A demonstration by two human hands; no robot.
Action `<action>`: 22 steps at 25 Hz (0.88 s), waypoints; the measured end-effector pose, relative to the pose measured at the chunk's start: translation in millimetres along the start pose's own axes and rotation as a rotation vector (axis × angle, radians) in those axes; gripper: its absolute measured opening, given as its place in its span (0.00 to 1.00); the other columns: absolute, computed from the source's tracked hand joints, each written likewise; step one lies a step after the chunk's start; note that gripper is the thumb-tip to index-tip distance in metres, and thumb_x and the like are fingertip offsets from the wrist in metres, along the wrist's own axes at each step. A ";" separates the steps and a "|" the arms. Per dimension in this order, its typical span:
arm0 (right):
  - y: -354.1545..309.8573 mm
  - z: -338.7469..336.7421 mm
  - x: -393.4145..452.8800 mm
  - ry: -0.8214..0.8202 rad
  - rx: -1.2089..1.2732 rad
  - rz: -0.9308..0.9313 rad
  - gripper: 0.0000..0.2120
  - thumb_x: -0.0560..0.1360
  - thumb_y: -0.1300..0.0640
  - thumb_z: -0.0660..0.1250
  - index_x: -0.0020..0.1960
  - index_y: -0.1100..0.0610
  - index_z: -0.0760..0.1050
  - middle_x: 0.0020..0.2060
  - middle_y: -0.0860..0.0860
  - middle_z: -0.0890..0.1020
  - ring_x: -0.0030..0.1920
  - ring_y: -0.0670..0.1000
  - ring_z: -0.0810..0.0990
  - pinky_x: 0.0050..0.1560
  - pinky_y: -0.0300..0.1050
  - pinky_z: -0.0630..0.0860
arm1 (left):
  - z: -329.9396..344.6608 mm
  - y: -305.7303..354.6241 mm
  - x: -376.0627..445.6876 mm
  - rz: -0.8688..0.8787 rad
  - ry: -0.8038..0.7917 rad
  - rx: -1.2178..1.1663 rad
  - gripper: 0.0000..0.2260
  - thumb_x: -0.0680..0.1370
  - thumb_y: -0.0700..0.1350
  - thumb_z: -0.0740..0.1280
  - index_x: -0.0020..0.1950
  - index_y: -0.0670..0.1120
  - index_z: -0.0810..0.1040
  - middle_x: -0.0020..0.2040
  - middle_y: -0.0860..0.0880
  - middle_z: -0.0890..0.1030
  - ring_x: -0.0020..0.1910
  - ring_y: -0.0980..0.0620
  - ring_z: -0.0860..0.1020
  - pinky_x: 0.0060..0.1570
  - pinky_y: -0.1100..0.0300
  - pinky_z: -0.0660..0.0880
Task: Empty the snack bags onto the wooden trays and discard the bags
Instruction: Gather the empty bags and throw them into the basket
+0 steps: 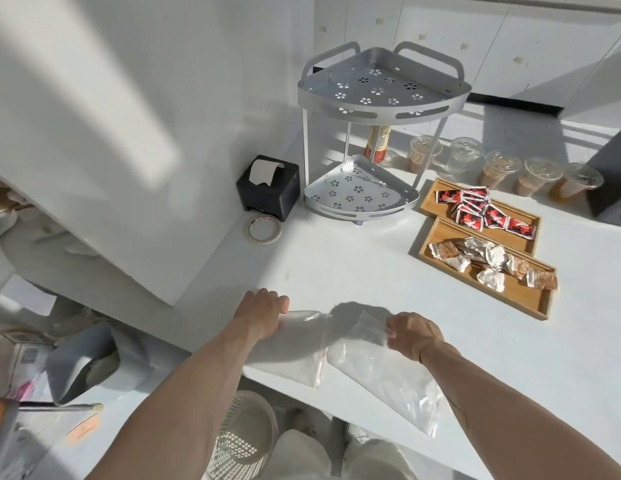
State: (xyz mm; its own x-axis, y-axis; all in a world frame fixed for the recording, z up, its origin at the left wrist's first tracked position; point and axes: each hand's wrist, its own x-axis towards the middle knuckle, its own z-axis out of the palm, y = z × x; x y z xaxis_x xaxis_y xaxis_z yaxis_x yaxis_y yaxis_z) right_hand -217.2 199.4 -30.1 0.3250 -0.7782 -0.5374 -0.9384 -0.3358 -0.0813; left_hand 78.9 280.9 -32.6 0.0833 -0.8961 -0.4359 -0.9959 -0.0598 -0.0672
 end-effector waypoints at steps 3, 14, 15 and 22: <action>10.4 -13.2 5.7 -0.001 0.060 0.027 0.09 0.74 0.53 0.61 0.52 0.51 0.76 0.55 0.52 0.80 0.56 0.57 0.79 0.48 0.43 0.71 | -7.0 3.0 -12.6 -0.051 -0.004 -0.084 0.11 0.78 0.44 0.57 0.57 0.50 0.76 0.58 0.47 0.75 0.58 0.46 0.75 0.55 0.52 0.70; -58.6 -77.3 32.0 0.041 0.259 -0.198 0.07 0.70 0.53 0.64 0.47 0.49 0.77 0.45 0.51 0.83 0.47 0.55 0.82 0.49 0.46 0.79 | -8.2 -17.3 -102.6 -0.563 0.074 -0.552 0.05 0.74 0.42 0.61 0.42 0.49 0.66 0.42 0.48 0.75 0.41 0.46 0.74 0.36 0.56 0.66; -74.9 -79.5 31.6 0.040 0.280 -0.243 0.06 0.71 0.53 0.64 0.46 0.48 0.77 0.44 0.52 0.83 0.45 0.55 0.82 0.50 0.49 0.80 | -5.9 -19.8 -115.1 -0.618 0.098 -0.588 0.04 0.74 0.42 0.62 0.43 0.48 0.67 0.42 0.48 0.75 0.41 0.46 0.74 0.37 0.57 0.66; -185.7 -68.1 -9.2 -0.008 0.273 -0.540 0.09 0.68 0.55 0.63 0.47 0.47 0.76 0.44 0.49 0.83 0.44 0.54 0.83 0.49 0.49 0.80 | 19.9 -36.4 -213.5 -0.988 0.197 -0.749 0.06 0.75 0.48 0.64 0.47 0.47 0.69 0.45 0.47 0.77 0.44 0.45 0.74 0.41 0.57 0.68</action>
State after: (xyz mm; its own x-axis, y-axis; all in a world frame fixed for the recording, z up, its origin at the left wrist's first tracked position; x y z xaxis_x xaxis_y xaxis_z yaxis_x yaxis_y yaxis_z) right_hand -37.9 232.8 47.0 0.7639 -0.5311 -0.3665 -0.6375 -0.5330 -0.5563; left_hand 98.0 483.2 45.1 0.8618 -0.3722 -0.3446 -0.2910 -0.9192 0.2652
